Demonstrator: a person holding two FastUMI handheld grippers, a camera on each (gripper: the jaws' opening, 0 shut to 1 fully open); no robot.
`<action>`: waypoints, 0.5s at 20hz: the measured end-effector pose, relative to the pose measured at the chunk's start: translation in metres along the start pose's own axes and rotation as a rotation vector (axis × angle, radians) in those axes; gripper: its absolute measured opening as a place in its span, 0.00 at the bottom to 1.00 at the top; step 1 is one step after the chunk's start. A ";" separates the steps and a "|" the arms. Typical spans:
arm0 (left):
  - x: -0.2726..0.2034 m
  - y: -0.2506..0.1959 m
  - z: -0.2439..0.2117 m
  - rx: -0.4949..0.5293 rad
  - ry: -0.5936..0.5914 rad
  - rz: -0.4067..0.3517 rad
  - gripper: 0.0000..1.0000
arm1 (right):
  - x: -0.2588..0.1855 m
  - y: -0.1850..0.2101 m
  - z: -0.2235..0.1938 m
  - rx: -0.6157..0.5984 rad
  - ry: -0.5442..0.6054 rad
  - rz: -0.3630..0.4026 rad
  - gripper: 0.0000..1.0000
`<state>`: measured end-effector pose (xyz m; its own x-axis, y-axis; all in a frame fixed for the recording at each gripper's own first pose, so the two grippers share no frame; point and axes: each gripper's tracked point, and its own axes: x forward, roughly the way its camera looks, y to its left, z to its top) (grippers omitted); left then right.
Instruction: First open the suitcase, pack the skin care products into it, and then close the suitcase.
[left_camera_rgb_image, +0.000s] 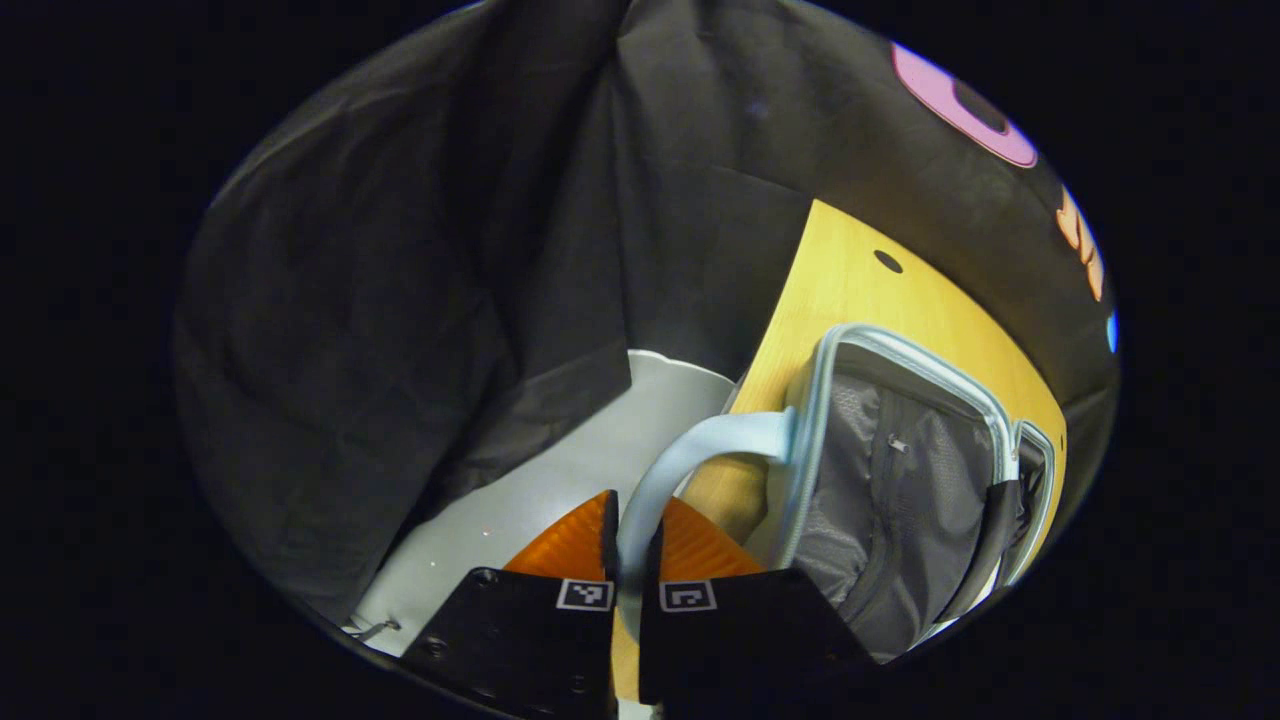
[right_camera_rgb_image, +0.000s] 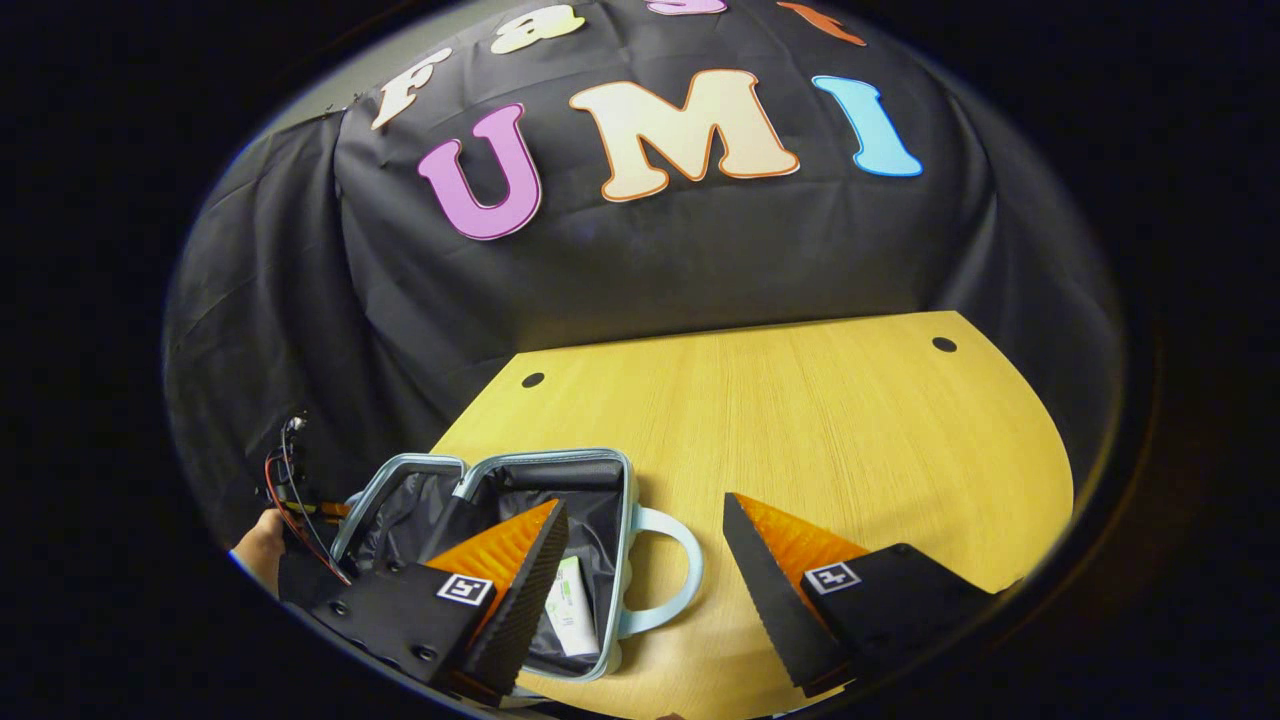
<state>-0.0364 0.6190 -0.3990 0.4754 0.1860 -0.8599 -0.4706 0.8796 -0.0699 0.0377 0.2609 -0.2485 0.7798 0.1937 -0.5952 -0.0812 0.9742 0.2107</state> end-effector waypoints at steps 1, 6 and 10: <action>-0.011 0.000 0.010 0.035 -0.029 0.014 0.01 | -0.002 0.002 0.002 0.001 -0.009 0.010 0.97; -0.063 -0.016 0.036 0.120 -0.167 0.008 0.01 | -0.011 0.013 0.017 -0.023 -0.080 0.060 0.97; -0.105 -0.038 0.052 0.191 -0.277 0.015 0.01 | -0.027 0.019 0.021 -0.087 -0.136 0.148 0.97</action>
<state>-0.0302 0.5889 -0.2797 0.6661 0.2885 -0.6878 -0.3438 0.9371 0.0602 0.0282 0.2713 -0.2117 0.8316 0.3238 -0.4511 -0.2498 0.9437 0.2167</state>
